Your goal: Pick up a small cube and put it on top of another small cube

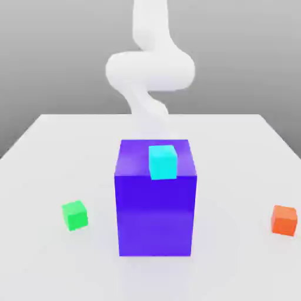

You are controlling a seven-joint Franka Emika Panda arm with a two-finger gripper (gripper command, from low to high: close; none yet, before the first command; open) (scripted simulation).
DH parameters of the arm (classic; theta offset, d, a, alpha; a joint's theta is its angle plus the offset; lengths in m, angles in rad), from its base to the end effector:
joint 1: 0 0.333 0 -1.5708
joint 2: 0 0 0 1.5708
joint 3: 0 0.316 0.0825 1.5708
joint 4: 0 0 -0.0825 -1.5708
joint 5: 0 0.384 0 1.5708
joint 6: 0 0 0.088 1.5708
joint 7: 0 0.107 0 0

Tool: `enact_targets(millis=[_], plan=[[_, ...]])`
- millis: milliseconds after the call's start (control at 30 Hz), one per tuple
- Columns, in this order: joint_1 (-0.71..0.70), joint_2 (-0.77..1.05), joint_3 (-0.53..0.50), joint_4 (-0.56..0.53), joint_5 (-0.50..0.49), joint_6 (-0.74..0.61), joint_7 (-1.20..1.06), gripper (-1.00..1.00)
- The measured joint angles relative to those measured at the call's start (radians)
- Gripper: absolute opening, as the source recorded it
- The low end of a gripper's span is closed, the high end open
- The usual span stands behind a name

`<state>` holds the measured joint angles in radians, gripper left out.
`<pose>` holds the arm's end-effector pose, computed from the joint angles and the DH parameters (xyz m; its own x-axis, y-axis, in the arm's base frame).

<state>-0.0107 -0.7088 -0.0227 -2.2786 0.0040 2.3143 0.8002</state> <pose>0.3778 -0.0158 0.6903 0.4919 -0.7403 0.4584 -0.5467 -0.6723 -0.4991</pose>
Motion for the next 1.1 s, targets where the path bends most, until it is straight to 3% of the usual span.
enact_targets(millis=[567,1100], plan=[[-0.088,0.622,-0.167,0.146,0.090,0.097,-0.044,0.00],[-0.260,1.206,-0.223,0.283,0.208,0.184,-0.108,0.00]])
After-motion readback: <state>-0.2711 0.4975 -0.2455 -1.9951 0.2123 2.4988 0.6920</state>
